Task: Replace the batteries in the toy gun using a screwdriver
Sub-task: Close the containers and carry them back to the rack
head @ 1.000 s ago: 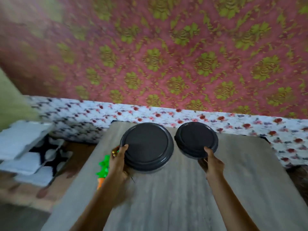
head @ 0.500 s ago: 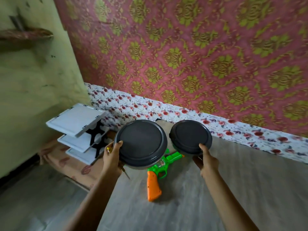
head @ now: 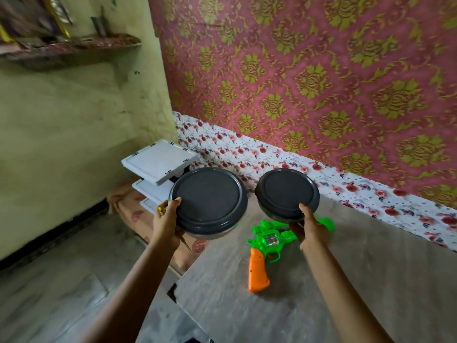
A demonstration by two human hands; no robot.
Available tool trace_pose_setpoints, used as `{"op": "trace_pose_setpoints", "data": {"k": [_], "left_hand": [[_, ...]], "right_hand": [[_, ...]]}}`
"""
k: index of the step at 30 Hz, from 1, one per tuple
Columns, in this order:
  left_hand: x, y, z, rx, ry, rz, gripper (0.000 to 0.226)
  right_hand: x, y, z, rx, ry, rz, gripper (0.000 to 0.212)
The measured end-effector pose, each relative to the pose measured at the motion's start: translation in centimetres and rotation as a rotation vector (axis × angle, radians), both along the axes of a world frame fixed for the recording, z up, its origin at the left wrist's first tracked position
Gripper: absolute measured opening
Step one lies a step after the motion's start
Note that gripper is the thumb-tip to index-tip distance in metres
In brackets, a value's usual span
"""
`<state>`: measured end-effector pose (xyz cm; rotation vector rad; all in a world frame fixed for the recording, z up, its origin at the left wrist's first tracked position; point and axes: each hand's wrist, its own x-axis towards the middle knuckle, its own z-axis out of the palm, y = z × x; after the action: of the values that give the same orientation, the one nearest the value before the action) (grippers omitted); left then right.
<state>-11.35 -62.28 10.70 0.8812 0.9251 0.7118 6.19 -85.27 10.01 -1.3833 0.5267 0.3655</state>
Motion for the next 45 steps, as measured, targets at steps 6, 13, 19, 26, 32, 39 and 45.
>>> {"op": "trace_pose_setpoints", "data": {"k": [6,13,19,26,32,39,45], "left_hand": [[-2.8,8.2,-1.4,0.096,0.024,0.038,0.01],[-5.7,19.7,-1.8,0.125,0.016,-0.034,0.015],[-9.3,31.0,-2.6,0.082,0.069,-0.063,0.043],[-10.0,39.7,-3.4,0.039,0.09,-0.026,0.042],[-8.6,46.3,-5.7,0.0,0.086,-0.011,0.044],[-4.0,53.8,-7.0,0.057,0.131,-0.048,0.043],[-0.5,58.7,-8.1,0.063,0.131,-0.061,0.057]], "right_hand": [[-2.1,8.4,-0.3,0.029,0.02,0.035,0.039],[-5.4,20.2,-0.6,0.099,0.041,-0.021,0.041],[-9.5,30.2,-0.6,0.216,0.042,-0.046,0.039],[-10.8,38.8,-1.3,0.196,0.078,-0.006,0.045],[-8.4,45.3,-2.8,0.209,0.071,0.016,0.037],[-3.3,54.4,-4.7,0.164,0.12,0.034,0.049],[1.1,59.5,-7.0,0.049,0.162,-0.041,0.039]]}}
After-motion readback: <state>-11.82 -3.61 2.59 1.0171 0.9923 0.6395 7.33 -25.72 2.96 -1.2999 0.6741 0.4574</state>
